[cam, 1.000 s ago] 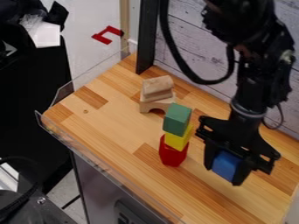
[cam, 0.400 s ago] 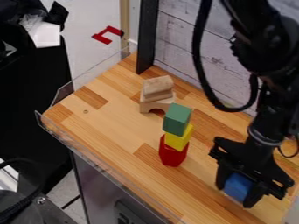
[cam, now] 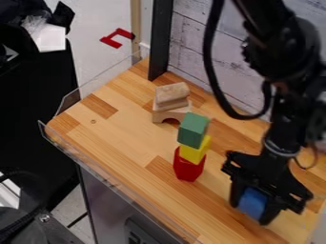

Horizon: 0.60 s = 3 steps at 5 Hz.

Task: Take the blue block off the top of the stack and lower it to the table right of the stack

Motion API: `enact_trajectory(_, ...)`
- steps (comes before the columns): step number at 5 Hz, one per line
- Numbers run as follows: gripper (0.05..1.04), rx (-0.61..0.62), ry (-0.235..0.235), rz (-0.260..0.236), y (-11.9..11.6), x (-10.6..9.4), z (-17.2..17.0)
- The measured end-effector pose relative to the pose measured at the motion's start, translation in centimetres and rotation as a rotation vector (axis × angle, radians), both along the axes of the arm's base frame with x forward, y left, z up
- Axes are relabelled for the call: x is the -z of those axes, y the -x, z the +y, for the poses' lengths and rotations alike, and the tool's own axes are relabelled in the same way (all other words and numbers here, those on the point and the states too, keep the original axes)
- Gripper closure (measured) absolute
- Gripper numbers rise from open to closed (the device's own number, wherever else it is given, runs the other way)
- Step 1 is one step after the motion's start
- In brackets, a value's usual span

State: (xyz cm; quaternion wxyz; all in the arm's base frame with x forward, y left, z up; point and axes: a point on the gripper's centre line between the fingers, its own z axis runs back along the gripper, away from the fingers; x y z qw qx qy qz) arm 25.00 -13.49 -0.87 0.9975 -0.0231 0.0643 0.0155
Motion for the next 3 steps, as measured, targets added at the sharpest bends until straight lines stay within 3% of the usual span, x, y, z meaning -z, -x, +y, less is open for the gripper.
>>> enact_trajectory(3, 0.493, -0.032, 0.009, 0.01, -0.3, 0.02, 0.9)
